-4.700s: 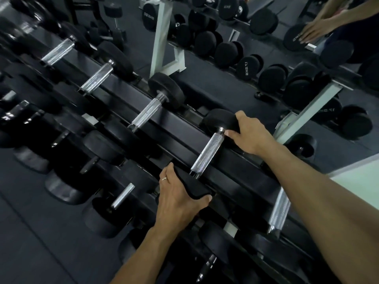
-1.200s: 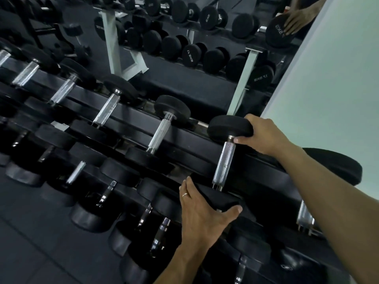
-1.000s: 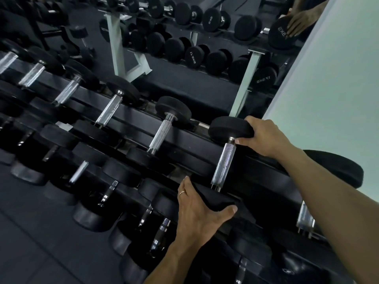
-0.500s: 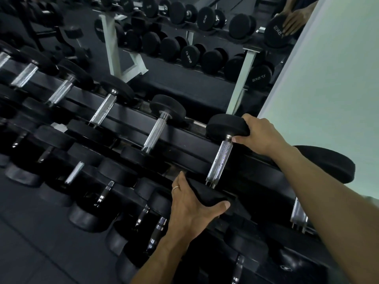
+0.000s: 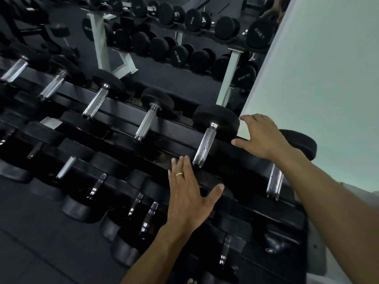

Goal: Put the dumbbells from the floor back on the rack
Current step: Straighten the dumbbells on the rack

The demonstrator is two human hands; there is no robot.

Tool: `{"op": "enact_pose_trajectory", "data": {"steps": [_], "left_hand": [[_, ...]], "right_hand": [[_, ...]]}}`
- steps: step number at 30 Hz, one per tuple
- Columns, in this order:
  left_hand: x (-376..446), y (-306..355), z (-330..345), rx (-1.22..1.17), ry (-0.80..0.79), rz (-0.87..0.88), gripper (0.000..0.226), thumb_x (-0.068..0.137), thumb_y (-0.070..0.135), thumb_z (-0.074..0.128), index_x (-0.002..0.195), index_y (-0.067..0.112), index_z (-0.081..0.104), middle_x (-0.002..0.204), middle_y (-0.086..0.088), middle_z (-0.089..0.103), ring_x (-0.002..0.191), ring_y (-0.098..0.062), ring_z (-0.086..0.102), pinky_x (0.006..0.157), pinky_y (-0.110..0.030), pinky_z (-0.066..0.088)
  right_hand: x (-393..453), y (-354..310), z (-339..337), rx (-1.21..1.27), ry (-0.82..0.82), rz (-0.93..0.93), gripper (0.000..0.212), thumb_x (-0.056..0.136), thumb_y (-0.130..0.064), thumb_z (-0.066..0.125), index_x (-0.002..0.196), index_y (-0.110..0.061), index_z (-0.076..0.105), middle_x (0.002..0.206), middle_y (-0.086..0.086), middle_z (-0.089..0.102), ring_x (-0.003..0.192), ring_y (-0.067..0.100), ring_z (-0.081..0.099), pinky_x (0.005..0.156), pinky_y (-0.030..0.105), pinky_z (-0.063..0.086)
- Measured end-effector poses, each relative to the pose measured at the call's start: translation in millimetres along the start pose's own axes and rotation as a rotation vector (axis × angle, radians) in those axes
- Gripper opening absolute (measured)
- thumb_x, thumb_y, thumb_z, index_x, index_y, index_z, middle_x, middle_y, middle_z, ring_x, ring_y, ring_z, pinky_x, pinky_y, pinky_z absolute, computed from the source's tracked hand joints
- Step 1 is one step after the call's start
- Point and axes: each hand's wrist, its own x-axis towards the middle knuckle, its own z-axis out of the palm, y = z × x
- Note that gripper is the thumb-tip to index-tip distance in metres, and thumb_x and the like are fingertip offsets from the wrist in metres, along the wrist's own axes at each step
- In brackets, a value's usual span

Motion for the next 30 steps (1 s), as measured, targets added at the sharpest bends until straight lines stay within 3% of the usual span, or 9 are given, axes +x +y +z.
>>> {"op": "enact_pose_trajectory", "data": {"steps": [5,9,11,14,17,21,25,30], "left_hand": [[-26.5,16.8,18.6,0.013,-0.021,0.123,0.101,0.083,0.065,0.055,0.154,0.012,0.004,0.162,-0.002,-0.003,0.138,0.0,-0.029,0.122,-0.04,0.005],[-47.0,34.2,42.4,0.048,-0.003,0.163,0.101,0.082,0.069,0.047,0.154,0.011,0.005,0.162,-0.003,-0.001,0.138,0.0,-0.03,0.12,-0.029,-0.002],[-55.0,45.9,60.5,0.033,-0.027,0.149,0.101,0.084,0.068,0.048,0.154,0.013,0.002,0.162,0.001,-0.005,0.135,0.004,-0.034,0.122,-0.035,0.004],[-59.7,66.4,97.6,0.017,-0.026,0.075,0.105,0.081,0.071,0.05,0.154,0.014,0.0,0.162,0.001,-0.007,0.138,0.001,-0.031,0.122,-0.04,0.009],[-64.3,86.3,130.5,-0.066,-0.036,-0.114,0.121,0.07,0.074,0.061,0.153,0.019,-0.008,0.16,0.006,-0.012,0.145,-0.008,-0.021,0.122,-0.042,0.011],[-63.7,104.7,161.2,-0.141,0.013,-0.285,0.138,0.059,0.071,0.074,0.152,0.02,-0.015,0.16,0.004,-0.017,0.148,-0.015,-0.013,0.122,-0.038,0.01],[-60.4,111.0,162.8,-0.128,0.03,-0.296,0.137,0.062,0.06,0.08,0.151,0.012,-0.013,0.16,0.001,-0.016,0.149,-0.016,-0.007,0.121,-0.036,0.015],[-58.0,107.5,162.2,-0.123,0.021,-0.283,0.132,0.061,0.058,0.081,0.152,0.01,-0.002,0.16,0.004,-0.009,0.149,-0.019,0.002,0.119,-0.037,0.023]], "right_hand": [[-29.9,18.9,-3.6,-0.057,-0.026,-0.024,0.076,0.085,-0.053,0.065,0.146,-0.016,0.039,0.144,0.014,0.047,0.139,0.032,0.036,0.117,0.046,0.025],[-44.7,45.1,-12.5,-0.047,-0.016,-0.009,0.076,0.087,-0.053,0.063,0.148,-0.017,0.037,0.146,0.013,0.045,0.141,0.031,0.033,0.118,0.048,0.022],[-47.9,65.6,-16.5,-0.023,-0.019,-0.001,0.074,0.088,-0.051,0.063,0.147,-0.015,0.037,0.147,0.014,0.044,0.14,0.032,0.034,0.117,0.047,0.025],[-49.1,98.1,-20.2,0.058,-0.015,0.011,0.074,0.09,-0.048,0.061,0.149,-0.011,0.034,0.149,0.016,0.041,0.14,0.033,0.033,0.114,0.044,0.028],[-49.7,124.3,-22.9,0.15,-0.058,0.006,0.078,0.089,-0.047,0.063,0.151,-0.011,0.03,0.15,0.015,0.038,0.138,0.033,0.034,0.109,0.041,0.032],[-42.2,147.7,-19.1,0.155,-0.177,-0.077,0.07,0.086,-0.041,0.07,0.142,-0.013,0.037,0.129,0.013,0.052,0.114,0.032,0.052,0.091,0.038,0.044],[-35.8,155.4,-15.9,0.131,-0.156,-0.1,0.039,0.094,-0.03,0.062,0.12,-0.007,0.043,0.112,0.018,0.061,0.098,0.035,0.057,0.074,0.036,0.039],[-35.8,158.6,-16.1,0.099,-0.139,-0.114,0.036,0.096,-0.031,0.059,0.117,-0.007,0.042,0.107,0.019,0.062,0.093,0.035,0.056,0.073,0.037,0.04]]}}
